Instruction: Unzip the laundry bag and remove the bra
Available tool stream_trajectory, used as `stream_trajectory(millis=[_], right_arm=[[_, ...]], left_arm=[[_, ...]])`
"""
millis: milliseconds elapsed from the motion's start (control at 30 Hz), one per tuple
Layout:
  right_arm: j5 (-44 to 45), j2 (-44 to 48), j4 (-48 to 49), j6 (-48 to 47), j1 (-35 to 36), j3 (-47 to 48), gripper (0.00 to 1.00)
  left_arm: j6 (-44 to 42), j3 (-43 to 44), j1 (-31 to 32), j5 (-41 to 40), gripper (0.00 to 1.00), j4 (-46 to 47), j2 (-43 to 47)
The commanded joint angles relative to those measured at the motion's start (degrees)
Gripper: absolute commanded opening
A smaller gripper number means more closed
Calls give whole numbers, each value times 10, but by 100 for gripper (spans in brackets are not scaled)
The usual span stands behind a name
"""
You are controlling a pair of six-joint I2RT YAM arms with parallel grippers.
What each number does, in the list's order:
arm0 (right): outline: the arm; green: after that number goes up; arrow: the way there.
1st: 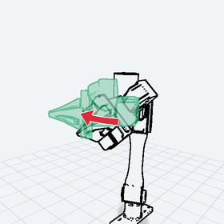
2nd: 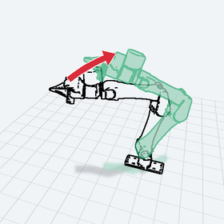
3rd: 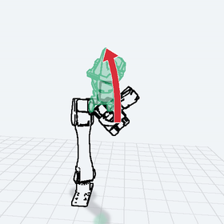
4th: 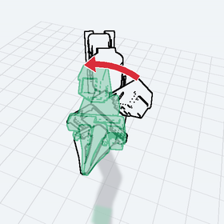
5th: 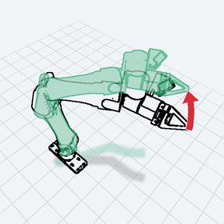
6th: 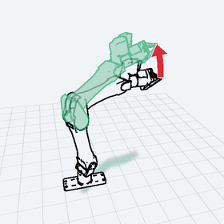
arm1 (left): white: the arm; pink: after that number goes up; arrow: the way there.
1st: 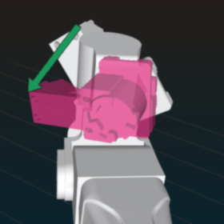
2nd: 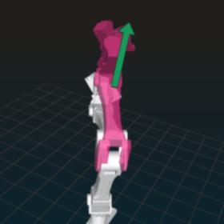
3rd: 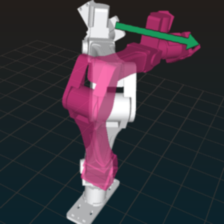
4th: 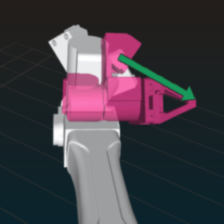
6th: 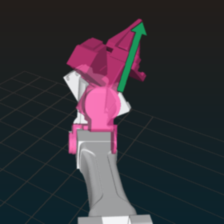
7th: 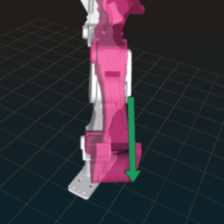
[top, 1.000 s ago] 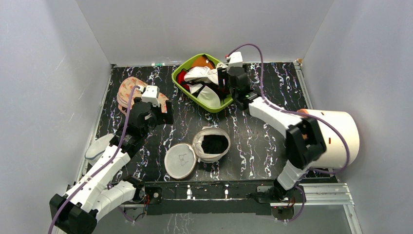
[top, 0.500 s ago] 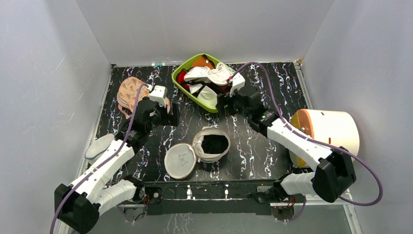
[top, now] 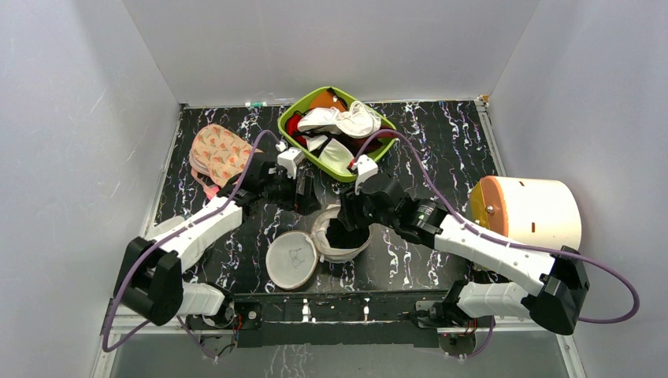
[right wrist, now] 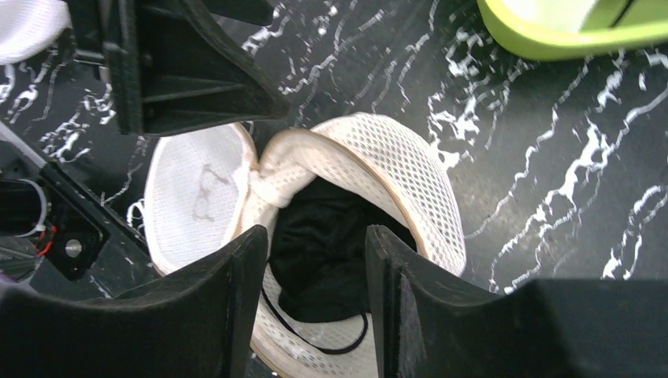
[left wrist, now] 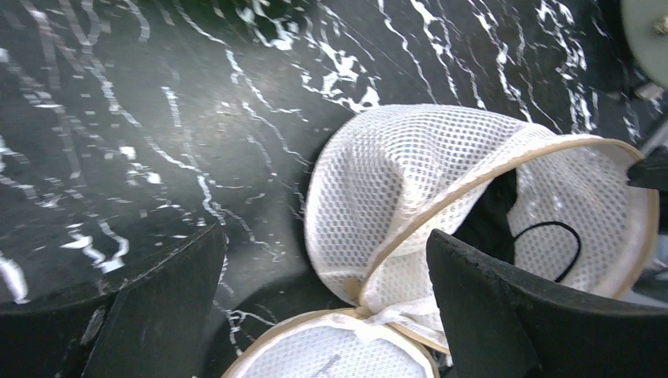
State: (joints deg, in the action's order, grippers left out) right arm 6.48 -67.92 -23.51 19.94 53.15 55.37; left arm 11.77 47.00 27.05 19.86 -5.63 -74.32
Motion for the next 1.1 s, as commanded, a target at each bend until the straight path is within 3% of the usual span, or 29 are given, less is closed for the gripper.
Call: stream_trajectory(millis=[0,133,233,433,767,1067], right_arm=[[20,12,-12,34,-3,-24,44],[12,-10,-5,31,-2,-32,42],[27,-37,-16,27,0,-32,41],[113,-71,-41,28,5,-14,43],[209,-112,-94,48,31,7,43],[250,-152,-43,53,42,4,43]], left_arm=[[14,35,-4,113,98,-3,-47],[24,43,-4,199,93,5,-102],[31,48,-4,249,83,10,-127],[26,51,-4,267,63,6,-133],[42,47,-3,329,52,32,-137],[64,44,1,368,34,52,-157]])
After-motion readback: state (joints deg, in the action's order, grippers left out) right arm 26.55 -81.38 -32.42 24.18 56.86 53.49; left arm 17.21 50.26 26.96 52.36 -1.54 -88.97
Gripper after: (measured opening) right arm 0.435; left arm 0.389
